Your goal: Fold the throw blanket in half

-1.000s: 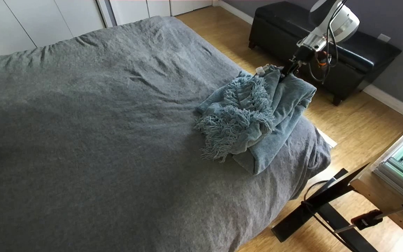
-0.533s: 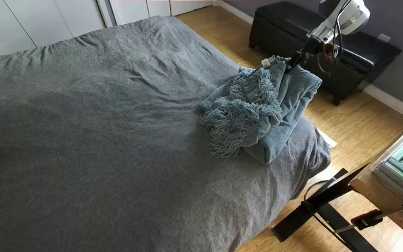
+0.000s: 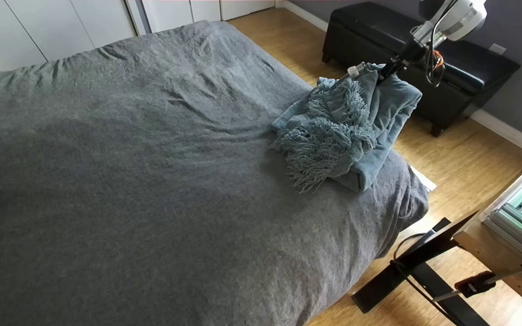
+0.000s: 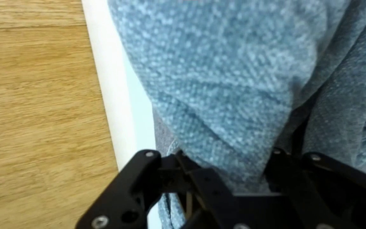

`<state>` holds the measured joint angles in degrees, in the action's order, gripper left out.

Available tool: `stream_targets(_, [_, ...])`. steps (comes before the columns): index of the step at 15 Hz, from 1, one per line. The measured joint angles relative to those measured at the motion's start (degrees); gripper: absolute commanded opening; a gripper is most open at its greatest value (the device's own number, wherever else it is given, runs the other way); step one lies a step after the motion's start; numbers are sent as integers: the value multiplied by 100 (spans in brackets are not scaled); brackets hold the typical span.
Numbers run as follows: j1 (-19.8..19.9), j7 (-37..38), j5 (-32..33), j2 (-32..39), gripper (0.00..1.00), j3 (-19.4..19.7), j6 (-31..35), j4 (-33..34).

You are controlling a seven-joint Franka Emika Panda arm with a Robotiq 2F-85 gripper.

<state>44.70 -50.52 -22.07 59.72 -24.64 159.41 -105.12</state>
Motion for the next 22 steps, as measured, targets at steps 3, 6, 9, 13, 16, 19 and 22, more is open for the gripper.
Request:
stream_targets(3, [1, 2, 77, -226, 8, 22, 368, -171])
stream_targets(6, [-31, 10, 223, -579, 8, -40, 672, -560])
stream_targets(9, [-110, 19, 429, -991, 8, -219, 950, -1090])
stream_targets(13, [-71, 19, 676, -1487, 8, -778, 1149, -1774])
stream_targets(16, [160, -15, 804, -1697, 8, -1387, 841, -2205])
stream_targets(19, [418, -121, 815, -1763, 8, -1905, 317, -2577])
stream_targets(22, [404, -174, 815, -1757, 8, -2041, -271, -2770])
